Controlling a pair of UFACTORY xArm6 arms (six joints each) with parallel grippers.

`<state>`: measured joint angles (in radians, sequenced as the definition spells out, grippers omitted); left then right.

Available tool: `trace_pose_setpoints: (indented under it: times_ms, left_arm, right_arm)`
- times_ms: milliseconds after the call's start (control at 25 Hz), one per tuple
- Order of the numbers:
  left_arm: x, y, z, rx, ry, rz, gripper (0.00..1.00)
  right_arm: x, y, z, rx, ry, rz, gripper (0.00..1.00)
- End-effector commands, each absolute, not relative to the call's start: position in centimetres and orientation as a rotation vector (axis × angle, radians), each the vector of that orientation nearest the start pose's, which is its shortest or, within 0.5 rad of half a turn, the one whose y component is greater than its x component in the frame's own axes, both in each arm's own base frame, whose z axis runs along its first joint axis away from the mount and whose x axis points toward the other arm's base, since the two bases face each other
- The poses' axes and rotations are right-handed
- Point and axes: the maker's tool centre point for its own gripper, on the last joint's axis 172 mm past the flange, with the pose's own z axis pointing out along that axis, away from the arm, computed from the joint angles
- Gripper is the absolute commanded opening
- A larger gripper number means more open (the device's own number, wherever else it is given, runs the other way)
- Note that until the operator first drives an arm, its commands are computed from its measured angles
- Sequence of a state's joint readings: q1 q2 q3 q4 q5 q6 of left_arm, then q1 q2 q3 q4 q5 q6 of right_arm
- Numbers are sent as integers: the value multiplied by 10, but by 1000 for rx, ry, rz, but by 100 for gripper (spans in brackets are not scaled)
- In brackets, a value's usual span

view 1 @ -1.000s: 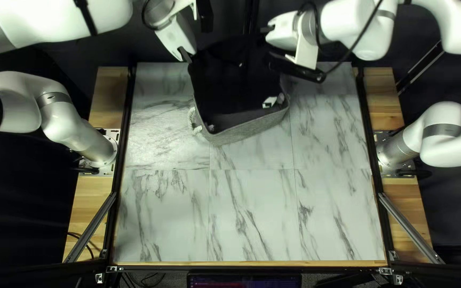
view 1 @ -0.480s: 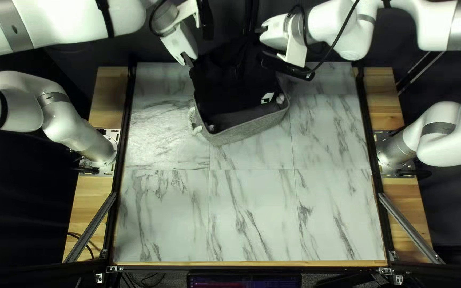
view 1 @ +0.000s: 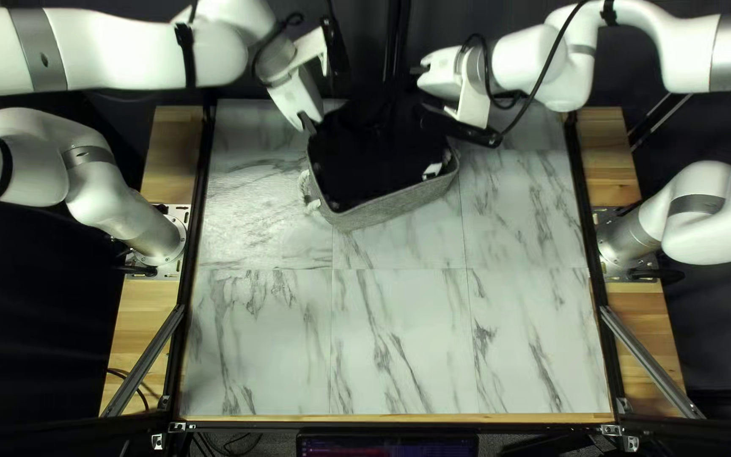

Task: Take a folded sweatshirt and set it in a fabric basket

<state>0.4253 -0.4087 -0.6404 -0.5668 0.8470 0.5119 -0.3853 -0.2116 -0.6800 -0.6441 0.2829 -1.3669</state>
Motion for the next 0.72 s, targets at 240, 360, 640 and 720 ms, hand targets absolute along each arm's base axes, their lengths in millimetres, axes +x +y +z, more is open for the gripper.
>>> trace_pose_setpoints:
  times_ms: [240, 360, 640, 720]
  left_arm:
    - [416, 58, 184, -3392, -439, -630, 0]
    - [416, 51, 174, -3395, -445, -616, 0]
    - [406, 45, 168, -3398, -460, -609, 0]
    - [405, 44, 165, -3397, -462, -604, 0]
  right_arm:
    - [482, -178, 191, 1802, 1755, 144, 0]
    - [482, -179, 191, 1803, 1760, 142, 0]
    - [492, -182, 202, 1795, 1757, 135, 0]
    - [490, -184, 213, 1788, 1747, 136, 0]
